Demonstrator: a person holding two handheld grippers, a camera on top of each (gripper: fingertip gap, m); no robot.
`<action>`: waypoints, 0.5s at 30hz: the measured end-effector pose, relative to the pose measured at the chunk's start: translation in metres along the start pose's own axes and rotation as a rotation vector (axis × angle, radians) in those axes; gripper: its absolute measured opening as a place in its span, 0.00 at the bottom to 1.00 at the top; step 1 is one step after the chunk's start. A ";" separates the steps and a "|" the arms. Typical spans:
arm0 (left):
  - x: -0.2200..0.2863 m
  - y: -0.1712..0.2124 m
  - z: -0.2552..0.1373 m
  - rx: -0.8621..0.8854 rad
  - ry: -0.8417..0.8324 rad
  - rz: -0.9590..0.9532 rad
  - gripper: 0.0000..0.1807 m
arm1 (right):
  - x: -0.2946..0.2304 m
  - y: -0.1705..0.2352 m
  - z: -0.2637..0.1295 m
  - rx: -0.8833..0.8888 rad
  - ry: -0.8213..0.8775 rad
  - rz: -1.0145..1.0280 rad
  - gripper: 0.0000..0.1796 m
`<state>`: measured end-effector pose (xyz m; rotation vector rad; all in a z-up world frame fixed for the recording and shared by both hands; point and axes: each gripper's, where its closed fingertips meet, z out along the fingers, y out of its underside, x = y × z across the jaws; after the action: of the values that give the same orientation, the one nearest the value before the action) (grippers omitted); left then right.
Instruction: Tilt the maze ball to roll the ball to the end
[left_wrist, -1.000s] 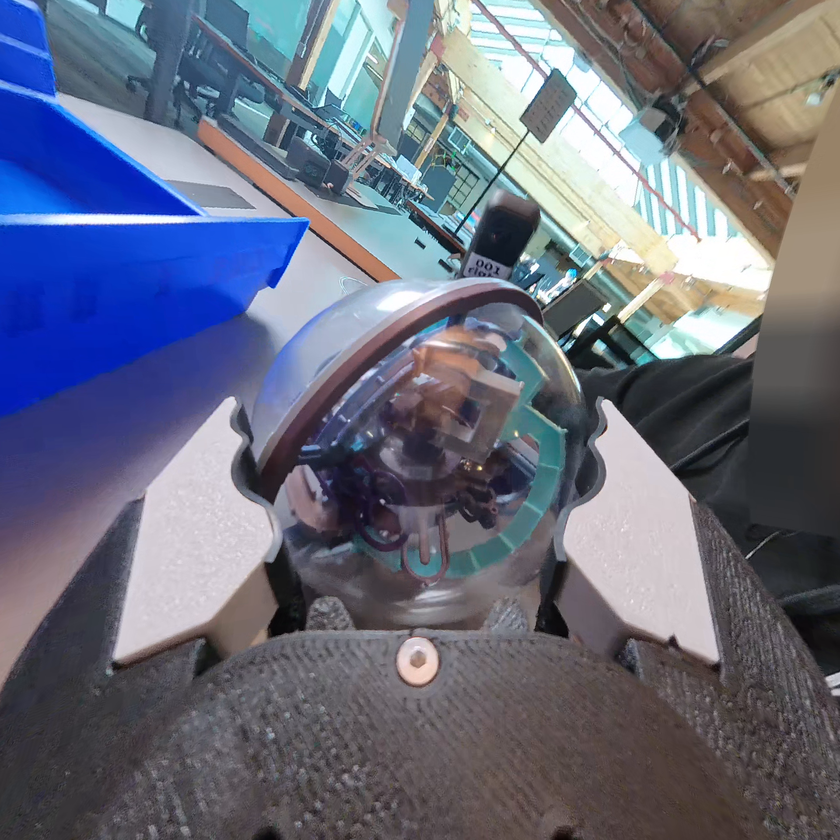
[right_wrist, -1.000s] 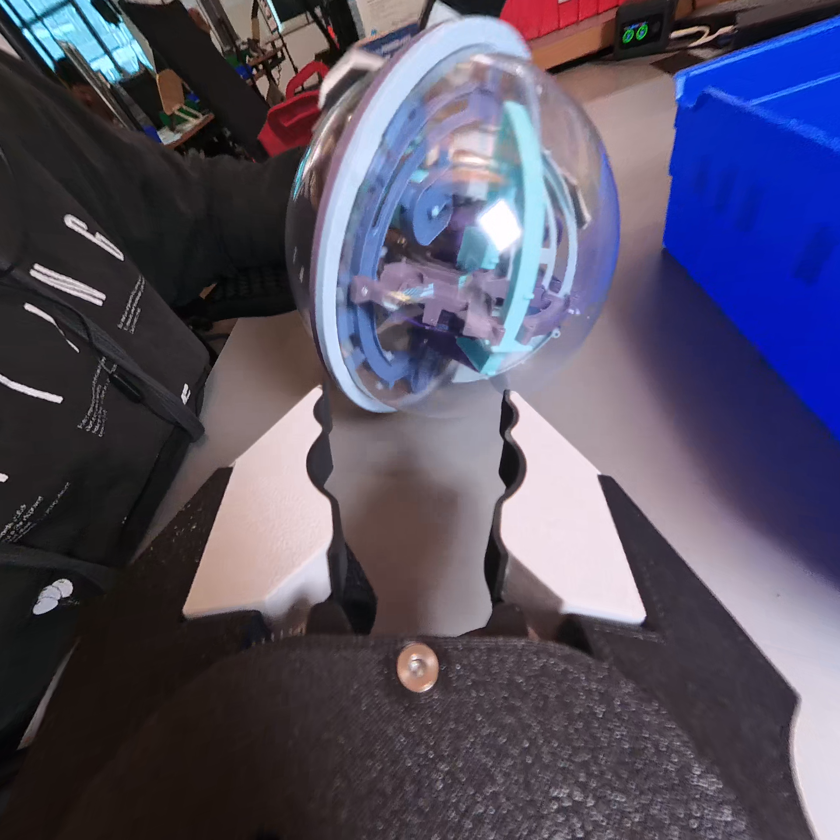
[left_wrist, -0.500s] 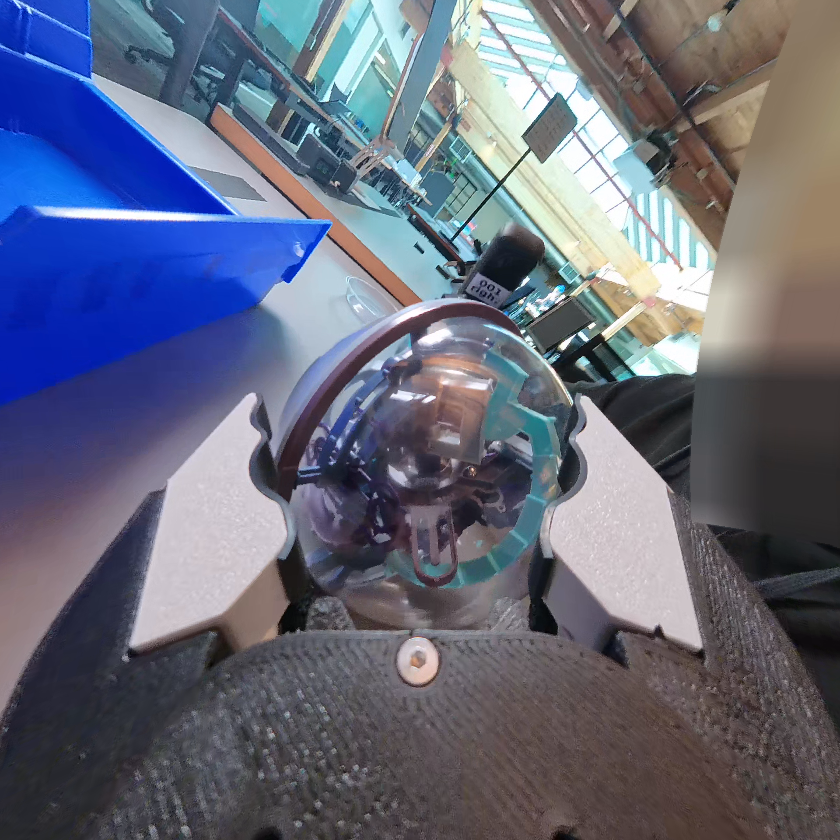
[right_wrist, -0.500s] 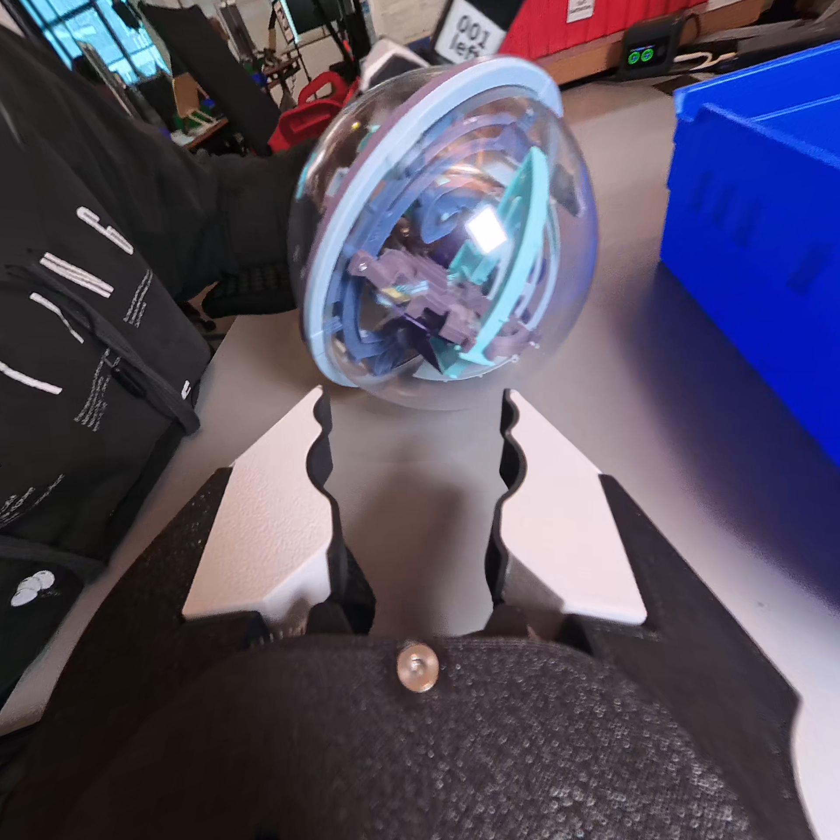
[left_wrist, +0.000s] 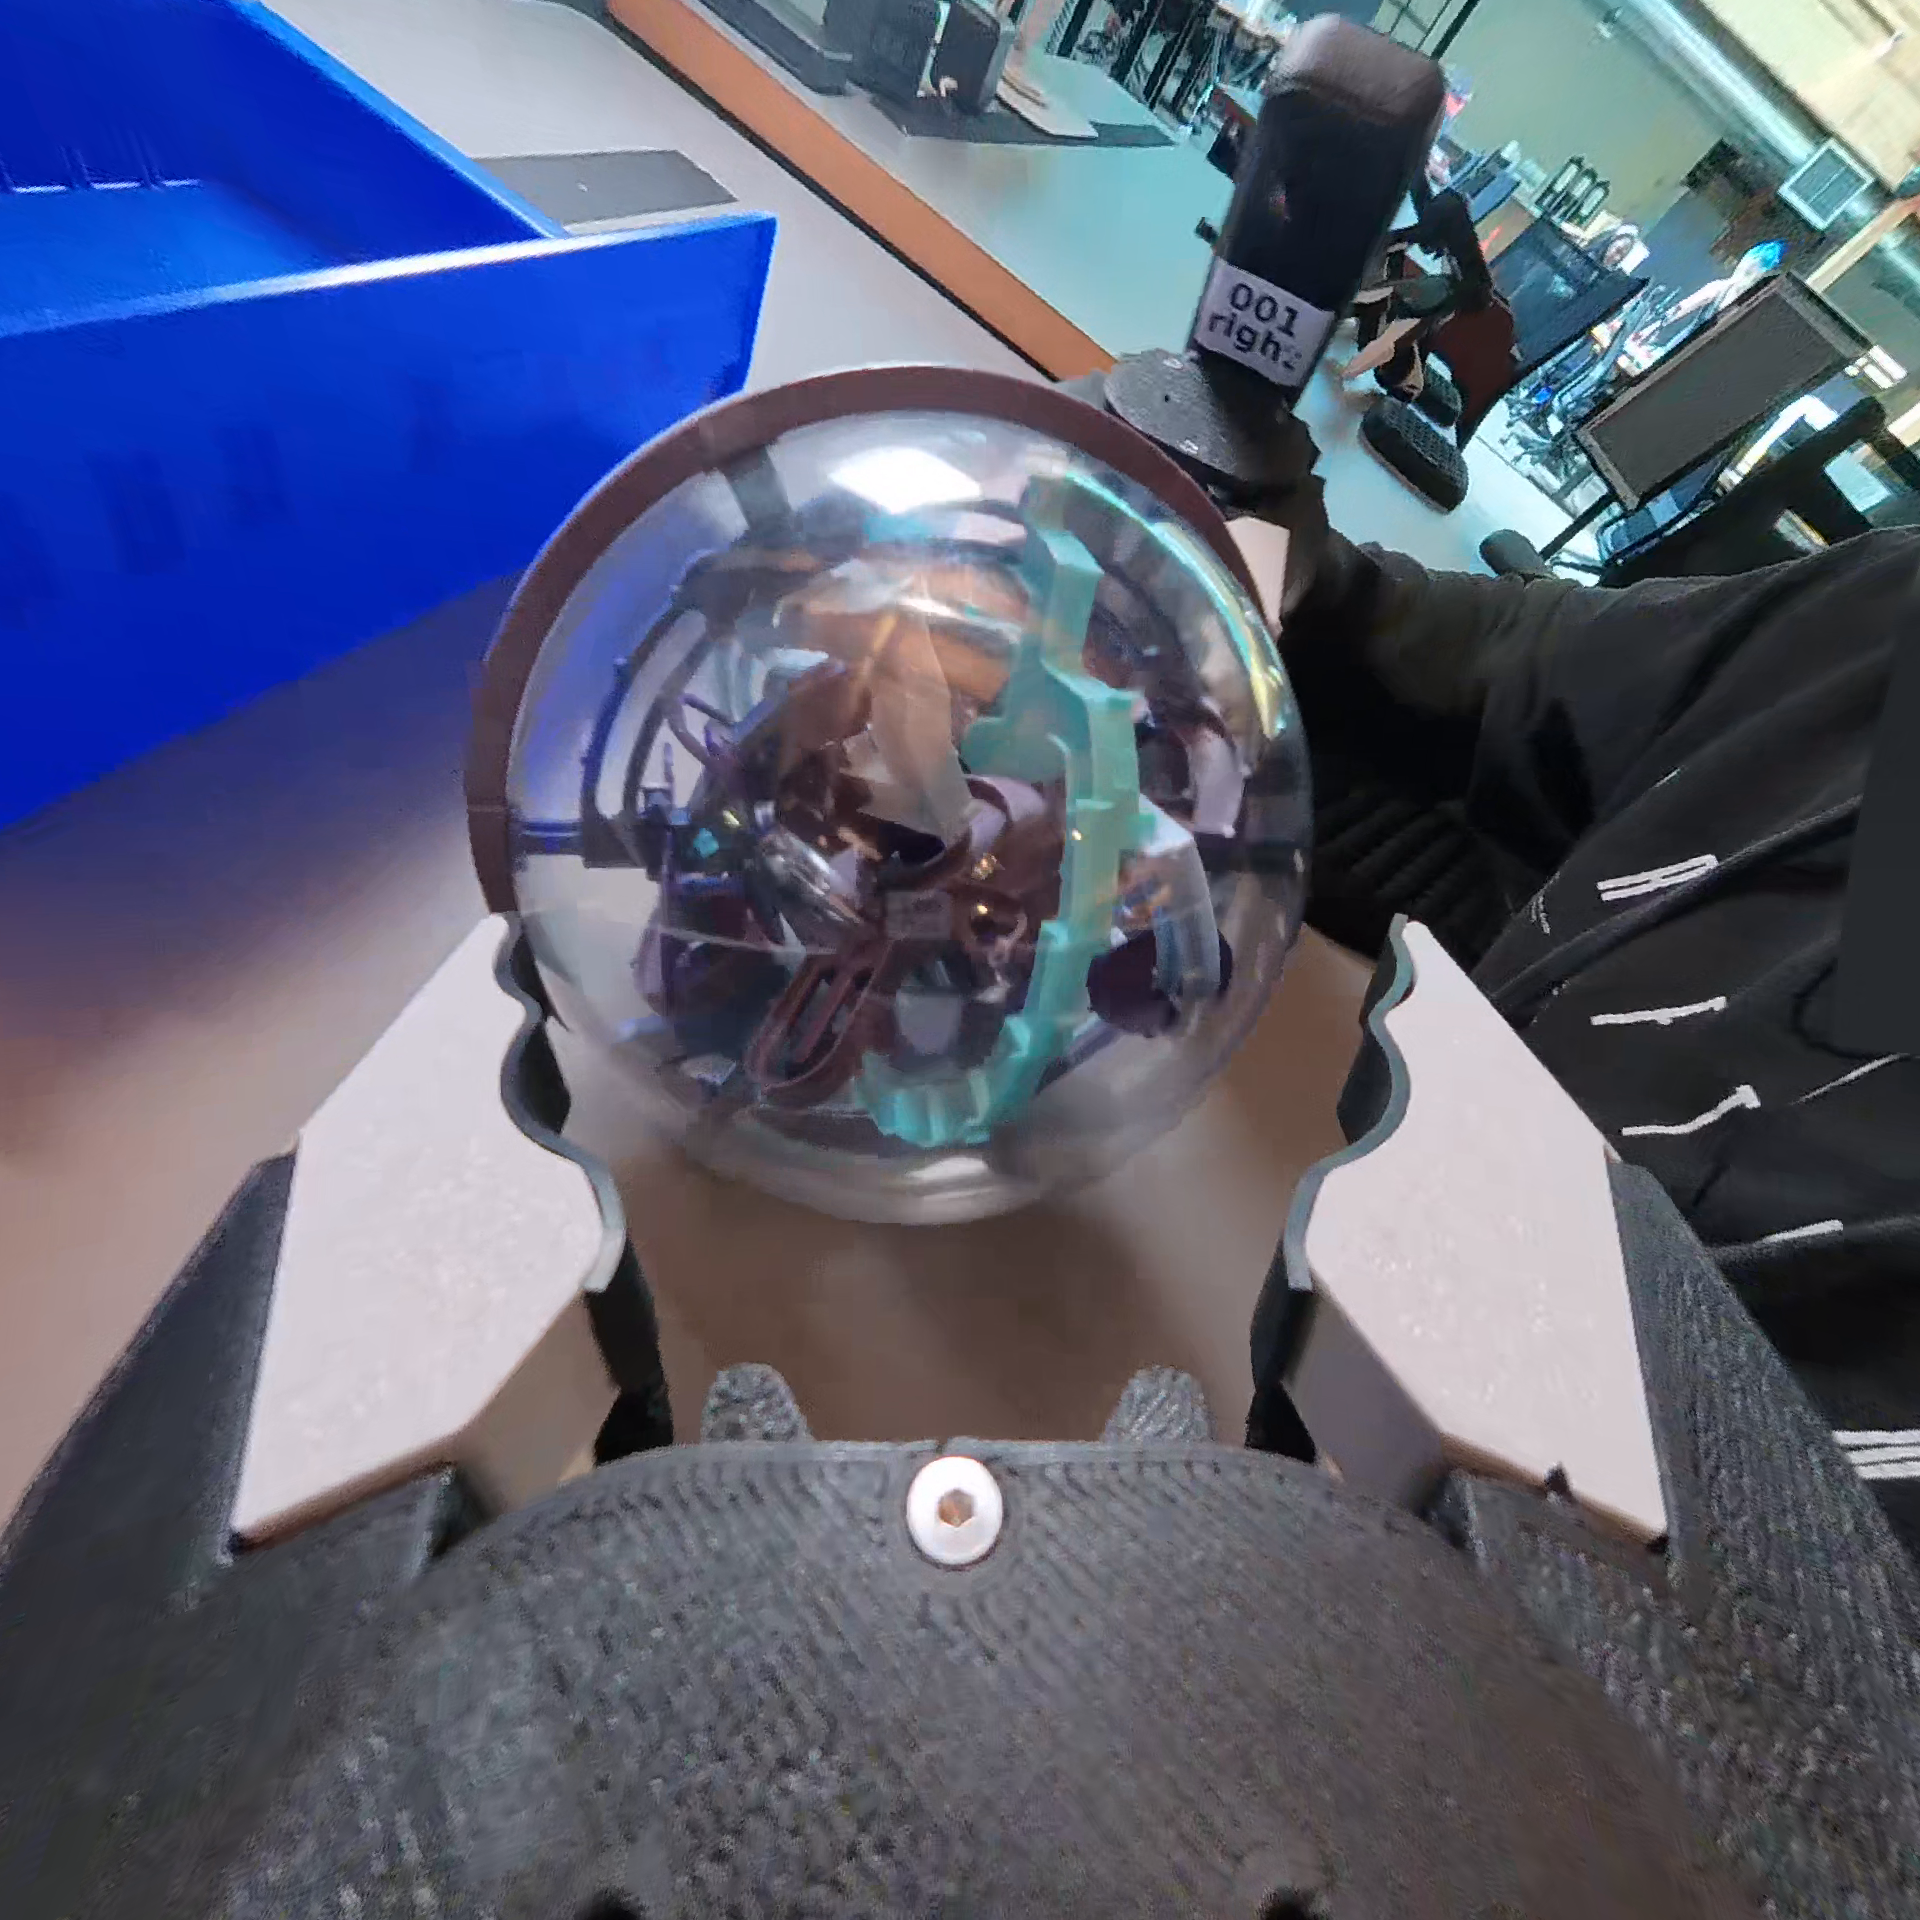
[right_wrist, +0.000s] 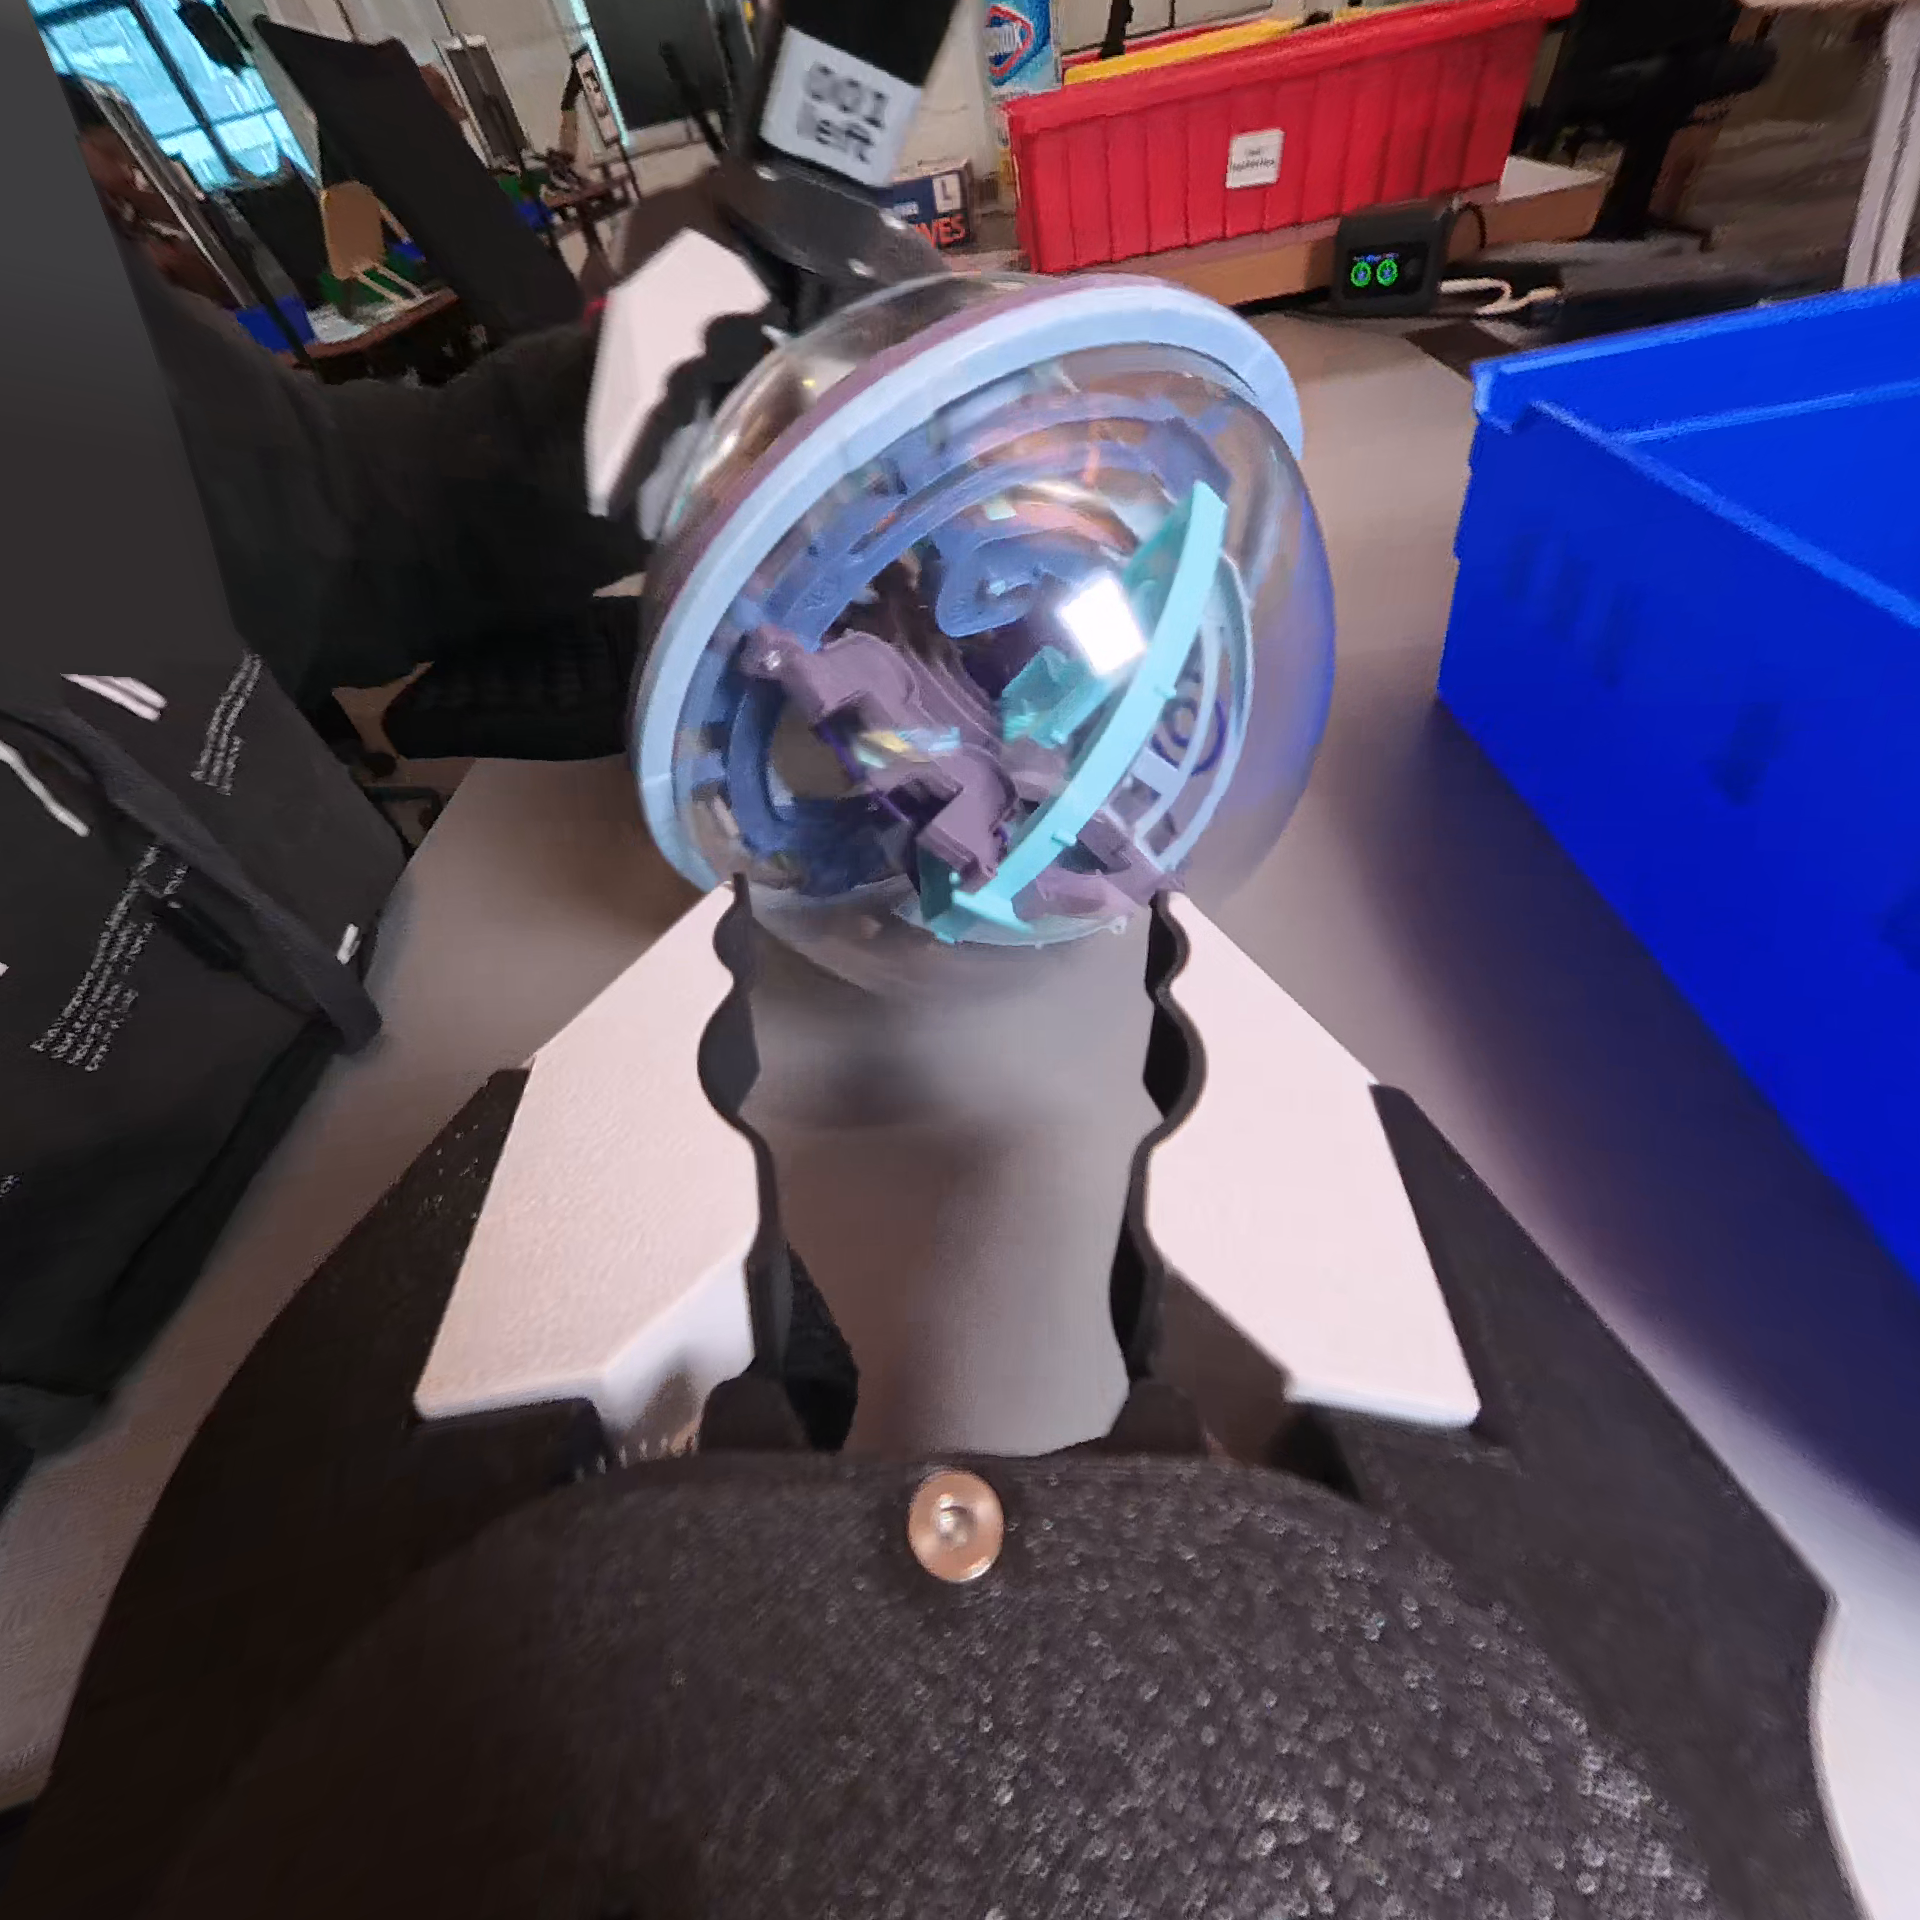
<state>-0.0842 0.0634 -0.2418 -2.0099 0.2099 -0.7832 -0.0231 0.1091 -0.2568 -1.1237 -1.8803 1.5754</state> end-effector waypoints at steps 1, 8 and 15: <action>-0.003 0.000 0.000 0.010 0.016 0.002 0.84 | -0.007 -0.001 0.001 0.000 -0.005 -0.024 0.40; -0.008 -0.002 -0.016 0.125 0.299 0.007 0.80 | -0.041 -0.004 0.004 0.018 -0.110 -0.079 0.38; -0.022 -0.005 -0.026 0.211 0.445 -0.119 0.75 | -0.007 -0.001 0.010 0.031 0.012 -0.027 0.43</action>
<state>-0.1182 0.0576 -0.2383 -1.6417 0.2516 -1.2717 -0.0271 0.0975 -0.2573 -1.0875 -1.8493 1.5740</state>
